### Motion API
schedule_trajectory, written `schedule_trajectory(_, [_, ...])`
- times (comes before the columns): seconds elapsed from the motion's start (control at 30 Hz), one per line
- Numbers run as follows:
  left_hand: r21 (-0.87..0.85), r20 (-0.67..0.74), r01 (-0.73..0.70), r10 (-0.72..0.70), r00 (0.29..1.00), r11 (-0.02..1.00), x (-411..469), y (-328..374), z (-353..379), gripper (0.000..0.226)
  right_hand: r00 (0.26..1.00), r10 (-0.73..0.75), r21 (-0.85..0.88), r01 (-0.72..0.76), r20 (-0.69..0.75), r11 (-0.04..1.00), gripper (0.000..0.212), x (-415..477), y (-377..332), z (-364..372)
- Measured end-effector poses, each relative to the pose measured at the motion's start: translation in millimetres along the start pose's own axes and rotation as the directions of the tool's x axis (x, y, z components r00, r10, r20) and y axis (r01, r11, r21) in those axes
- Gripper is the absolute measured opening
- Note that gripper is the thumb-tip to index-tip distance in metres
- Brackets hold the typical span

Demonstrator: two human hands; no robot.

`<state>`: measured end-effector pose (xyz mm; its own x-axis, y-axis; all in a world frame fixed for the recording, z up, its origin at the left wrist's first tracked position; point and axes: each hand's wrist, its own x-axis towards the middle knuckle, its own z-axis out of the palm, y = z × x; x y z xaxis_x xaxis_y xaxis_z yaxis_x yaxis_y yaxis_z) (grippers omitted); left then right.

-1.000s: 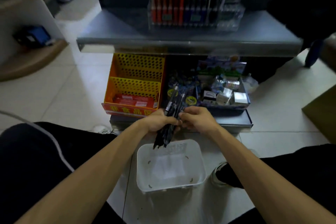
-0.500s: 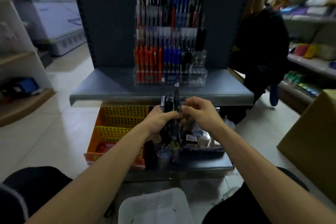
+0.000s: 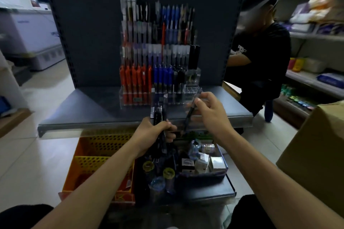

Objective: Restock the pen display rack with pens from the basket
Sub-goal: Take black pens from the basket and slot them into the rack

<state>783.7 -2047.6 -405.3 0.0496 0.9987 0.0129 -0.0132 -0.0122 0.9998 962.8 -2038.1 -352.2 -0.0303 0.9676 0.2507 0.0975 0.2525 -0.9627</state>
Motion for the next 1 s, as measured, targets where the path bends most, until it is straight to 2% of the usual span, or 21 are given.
schedule_trajectory(0.13, [0.064, 0.049, -0.027, 0.024, 0.998, 0.998, 8.3, -8.7, 2.8, 0.037, 0.999, 0.046, 0.01, -0.045, -0.026, 0.999, 0.015, 22.3, 12.4, -2.4])
schedule_trajectory(0.23, [0.008, 0.054, -0.097, 0.097, 0.994, 0.995, 20.8, -9.3, 9.2, 0.036, 0.996, 0.091, 0.064, -0.089, -0.017, 0.994, 0.006, 38.7, 21.2, -0.6])
schedule_trajectory(0.33, [-0.074, 0.102, -0.147, 0.154, 0.983, 0.986, 36.5, -5.4, 13.3, 0.03, 0.992, 0.123, 0.097, -0.12, -0.026, 0.988, 0.007, 53.6, 23.9, 1.4])
schedule_trajectory(0.43, [-0.241, 0.188, -0.147, 0.194, 0.963, 0.959, 49.1, 3.6, 15.7, 0.018, 0.99, 0.139, 0.26, -0.132, -0.008, 0.956, 0.02, 65.8, 22.7, 1.9])
schedule_trajectory(0.5, [-0.37, 0.254, -0.109, 0.213, 0.943, 0.922, 58.0, 8.9, 15.6, 0.027, 0.987, 0.158, 0.355, -0.142, -0.016, 0.924, 0.024, 74.8, 22.2, -0.2])
schedule_trajectory(0.63, [-0.404, 0.254, -0.116, 0.233, 0.939, 0.908, 67.0, 9.0, 12.3, 0.032, 0.974, 0.226, 0.567, -0.198, 0.022, 0.799, 0.036, 94.1, 22.6, -5.5])
schedule_trajectory(0.7, [-0.418, 0.23, -0.118, 0.23, 0.946, 0.901, 67.2, 5.2, 10.7, 0.031, 0.974, 0.227, 0.605, -0.196, 0.025, 0.772, 0.04, 101.4, 25.4, -7.1])
schedule_trajectory(0.87, [-0.398, 0.152, -0.131, 0.206, 0.967, 0.908, 67.2, 1.6, 10.6, 0.021, 0.992, 0.119, 0.399, -0.092, -0.044, 0.912, 0.024, 110.0, 35.1, -5.3])
schedule_trajectory(0.97, [-0.385, 0.123, -0.134, 0.195, 0.973, 0.913, 63.3, 7.0, 11.6, 0.021, 0.991, 0.028, 0.149, -0.008, -0.127, 0.989, 0.012, 113.5, 33.1, -3.8])
schedule_trajectory(1.0, [-0.384, 0.128, -0.134, 0.196, 0.972, 0.913, 62.2, 9.1, 11.7, 0.021, 0.988, -0.005, 0.054, 0.014, -0.155, 0.998, 0.014, 115.6, 32.7, -3.8])
